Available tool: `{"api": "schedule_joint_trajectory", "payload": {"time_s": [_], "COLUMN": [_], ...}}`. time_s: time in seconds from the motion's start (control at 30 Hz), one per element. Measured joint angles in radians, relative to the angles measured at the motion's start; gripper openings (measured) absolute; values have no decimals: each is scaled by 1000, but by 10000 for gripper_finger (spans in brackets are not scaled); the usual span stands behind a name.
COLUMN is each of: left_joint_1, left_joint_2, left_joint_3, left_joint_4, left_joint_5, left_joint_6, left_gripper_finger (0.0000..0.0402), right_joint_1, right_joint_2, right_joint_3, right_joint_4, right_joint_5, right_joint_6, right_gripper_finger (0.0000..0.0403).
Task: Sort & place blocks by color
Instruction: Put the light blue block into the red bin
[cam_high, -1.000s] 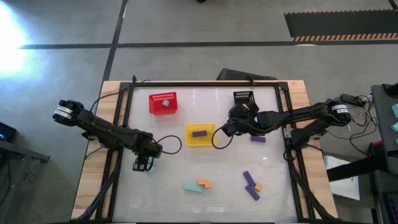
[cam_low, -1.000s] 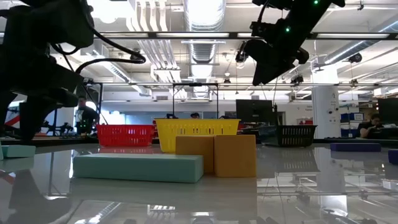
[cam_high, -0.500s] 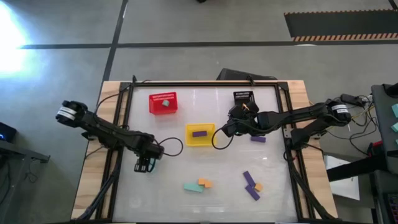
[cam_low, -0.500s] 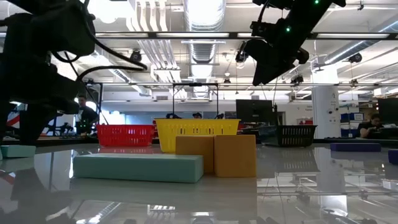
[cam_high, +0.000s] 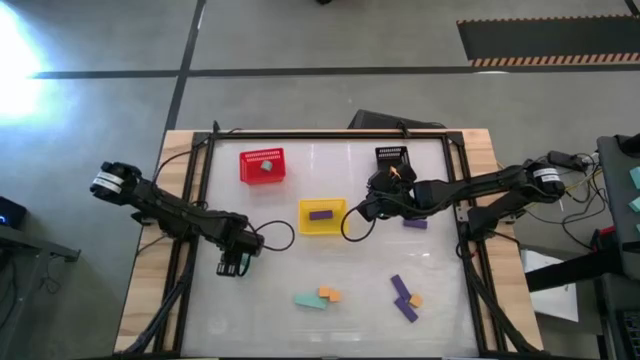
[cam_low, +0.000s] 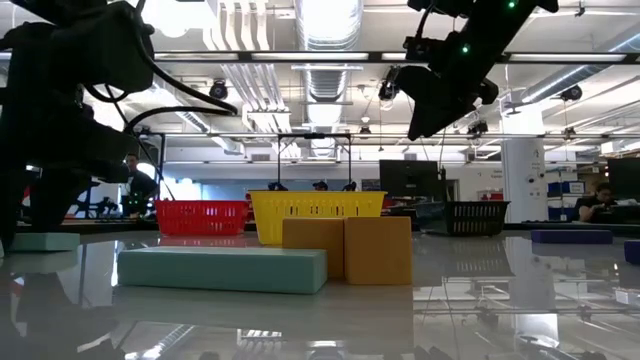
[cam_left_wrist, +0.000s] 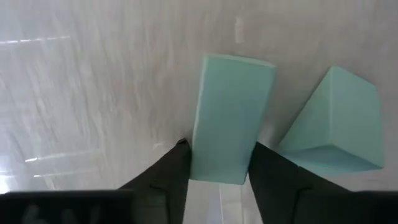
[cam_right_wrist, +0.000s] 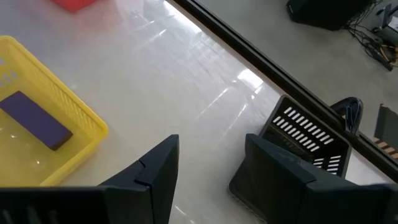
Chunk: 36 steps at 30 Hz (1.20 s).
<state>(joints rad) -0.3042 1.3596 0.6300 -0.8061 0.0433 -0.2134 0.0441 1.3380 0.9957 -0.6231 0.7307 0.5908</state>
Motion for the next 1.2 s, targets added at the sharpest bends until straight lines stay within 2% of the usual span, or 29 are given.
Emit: {"api": "schedule_joint_trajectory", "payload": {"time_s": [0.07, 0.33, 0.5, 0.67, 0.8, 0.93, 1.2], "left_joint_1": [0, 0, 8, 61, 160, 289, 608], "left_joint_2": [-4, -9, -19, -20, -20, -20, -20], "left_joint_3": [0, 31, 112, 248, 358, 437, 483], "left_joint_4": [0, -26, -86, -173, -232, -281, -281], "left_joint_5": [-4, -23, -30, -58, -61, -70, -84], "left_joint_6": [-10, -16, -16, -16, 16, 122, 375], "left_gripper_finger": [112, 112, 112, 112, 112, 112, 112], "right_joint_1": [2, 31, 42, 42, 43, 43, 43], "right_joint_2": [0, 0, 0, 0, 0, -1, -1], "right_joint_3": [-3, -13, -13, -13, -13, -13, -13], "right_joint_4": [0, -1, -3, -14, -18, -19, -26], "right_joint_5": [0, 2, 2, 2, 2, 2, 3], "right_joint_6": [0, -5, -16, -19, -19, -20, -20], "right_gripper_finger": [173, 173, 173, 173, 173, 173, 173]}}
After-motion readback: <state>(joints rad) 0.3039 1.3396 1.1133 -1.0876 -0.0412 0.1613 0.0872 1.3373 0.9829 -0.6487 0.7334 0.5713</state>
